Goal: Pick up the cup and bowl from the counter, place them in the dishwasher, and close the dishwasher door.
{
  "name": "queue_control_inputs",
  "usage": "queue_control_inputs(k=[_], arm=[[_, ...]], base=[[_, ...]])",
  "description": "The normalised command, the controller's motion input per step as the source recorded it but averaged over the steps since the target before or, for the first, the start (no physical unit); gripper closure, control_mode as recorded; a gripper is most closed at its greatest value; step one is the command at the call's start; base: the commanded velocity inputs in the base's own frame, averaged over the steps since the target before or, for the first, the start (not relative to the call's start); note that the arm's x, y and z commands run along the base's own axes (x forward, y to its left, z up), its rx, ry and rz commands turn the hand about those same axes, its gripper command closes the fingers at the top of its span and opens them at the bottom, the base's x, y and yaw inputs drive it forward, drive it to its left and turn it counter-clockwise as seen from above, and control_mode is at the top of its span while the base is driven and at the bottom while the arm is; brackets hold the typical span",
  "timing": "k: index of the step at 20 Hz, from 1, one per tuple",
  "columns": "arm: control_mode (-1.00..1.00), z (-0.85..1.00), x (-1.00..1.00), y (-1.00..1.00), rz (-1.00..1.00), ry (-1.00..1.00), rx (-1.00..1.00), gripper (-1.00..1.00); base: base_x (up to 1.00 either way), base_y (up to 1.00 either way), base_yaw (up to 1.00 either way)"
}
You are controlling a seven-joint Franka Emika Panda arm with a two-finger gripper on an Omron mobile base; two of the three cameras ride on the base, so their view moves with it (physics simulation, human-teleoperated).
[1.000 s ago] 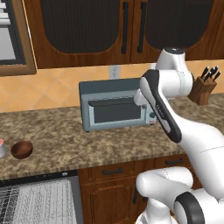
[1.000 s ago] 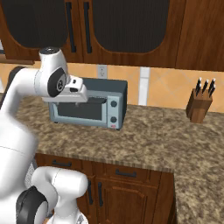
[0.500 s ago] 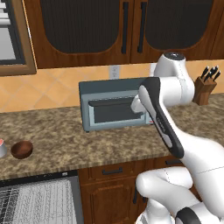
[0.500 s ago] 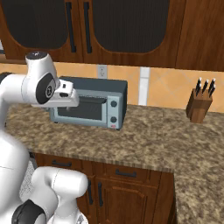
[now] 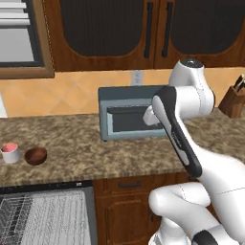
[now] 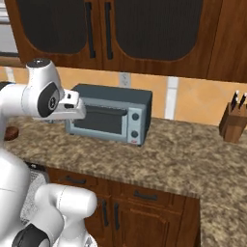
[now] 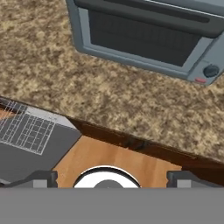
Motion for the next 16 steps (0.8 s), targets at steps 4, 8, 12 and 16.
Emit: queue_control_inputs(k=[4,8,12,16], arm=[[1.00,0.00,0.00,0.00,0.00,0.00,0.00,-1.00],[1.00,0.00,0.00,0.00,0.00,0.00,0.00,-1.00],[1.00,0.00,0.00,0.00,0.00,0.00,0.00,-1.00],[1.00,0.00,0.00,0.00,0.00,0.00,0.00,-1.00]], base=[[-0.06,0.03,0.63],[-0.23,0.00,0.70],[-0.30,0.00,0.68],[-0.26,0.00,0.61]])
